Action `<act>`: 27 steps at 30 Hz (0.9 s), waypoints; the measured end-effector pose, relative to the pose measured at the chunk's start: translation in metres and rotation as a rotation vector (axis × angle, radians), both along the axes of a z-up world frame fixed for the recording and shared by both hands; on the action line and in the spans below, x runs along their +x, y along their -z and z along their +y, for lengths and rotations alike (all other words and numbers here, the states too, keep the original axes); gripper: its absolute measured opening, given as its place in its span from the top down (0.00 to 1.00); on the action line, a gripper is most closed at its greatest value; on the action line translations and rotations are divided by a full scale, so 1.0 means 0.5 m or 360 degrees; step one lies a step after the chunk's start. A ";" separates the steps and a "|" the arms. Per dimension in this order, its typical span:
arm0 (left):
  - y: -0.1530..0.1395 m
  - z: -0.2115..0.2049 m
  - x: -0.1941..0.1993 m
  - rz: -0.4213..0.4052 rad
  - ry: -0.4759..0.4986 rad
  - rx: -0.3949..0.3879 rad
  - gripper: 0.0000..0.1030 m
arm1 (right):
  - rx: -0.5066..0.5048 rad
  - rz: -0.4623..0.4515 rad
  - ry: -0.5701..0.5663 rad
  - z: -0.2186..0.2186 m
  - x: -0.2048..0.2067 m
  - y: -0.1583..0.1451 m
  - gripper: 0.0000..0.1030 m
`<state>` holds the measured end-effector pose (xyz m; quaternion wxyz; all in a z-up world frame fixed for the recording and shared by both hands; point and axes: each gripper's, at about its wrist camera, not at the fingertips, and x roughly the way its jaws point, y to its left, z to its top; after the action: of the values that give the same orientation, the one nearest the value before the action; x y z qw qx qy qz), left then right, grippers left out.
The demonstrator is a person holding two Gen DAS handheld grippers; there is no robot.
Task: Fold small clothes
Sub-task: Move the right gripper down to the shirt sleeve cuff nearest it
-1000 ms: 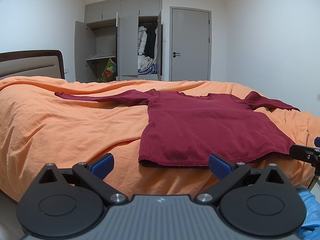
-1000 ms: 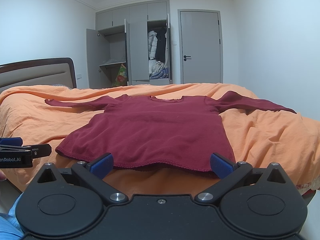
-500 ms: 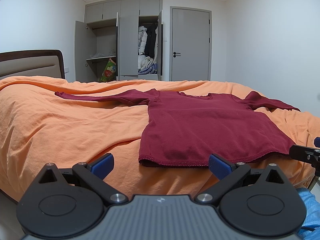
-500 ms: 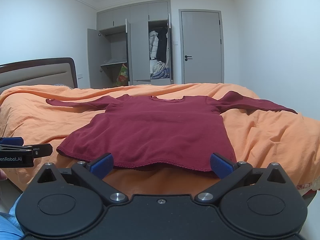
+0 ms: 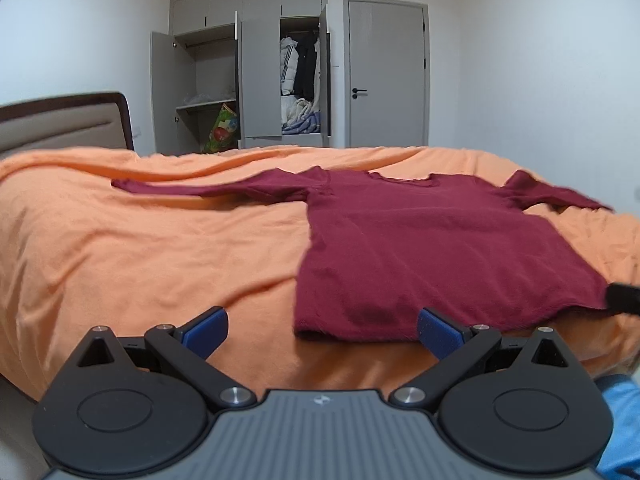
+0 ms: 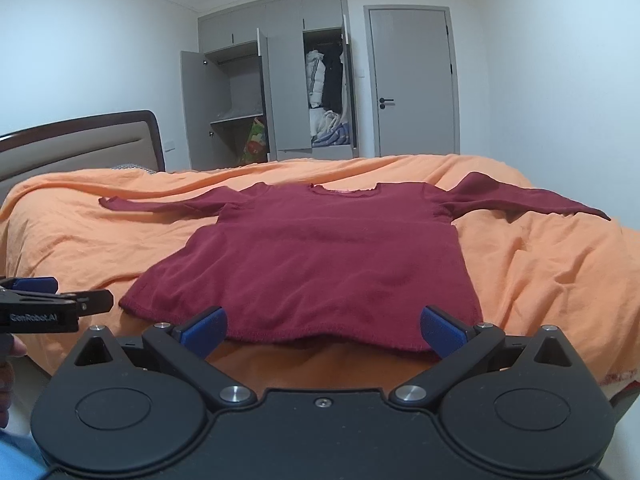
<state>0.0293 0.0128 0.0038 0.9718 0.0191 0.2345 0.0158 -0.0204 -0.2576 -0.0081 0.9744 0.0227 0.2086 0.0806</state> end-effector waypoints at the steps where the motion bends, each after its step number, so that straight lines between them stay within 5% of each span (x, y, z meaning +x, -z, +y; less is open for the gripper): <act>1: -0.008 0.001 0.015 -0.0009 -0.0018 0.0026 0.00 | 0.0004 -0.0004 0.0004 -0.002 0.009 -0.007 0.00; 13: -0.103 0.042 0.194 -0.0109 -0.0167 -0.0020 0.00 | -0.0058 -0.0157 0.0098 -0.032 0.134 -0.108 0.00; 27: -0.182 -0.030 0.466 -0.0056 -0.0101 0.0031 0.00 | -0.0025 0.0032 0.0397 -0.154 0.360 -0.129 0.00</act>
<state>0.2622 -0.0021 0.0948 0.9746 0.0210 0.2177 0.0492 0.1597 -0.3347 0.0564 0.9749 0.0415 0.2147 -0.0430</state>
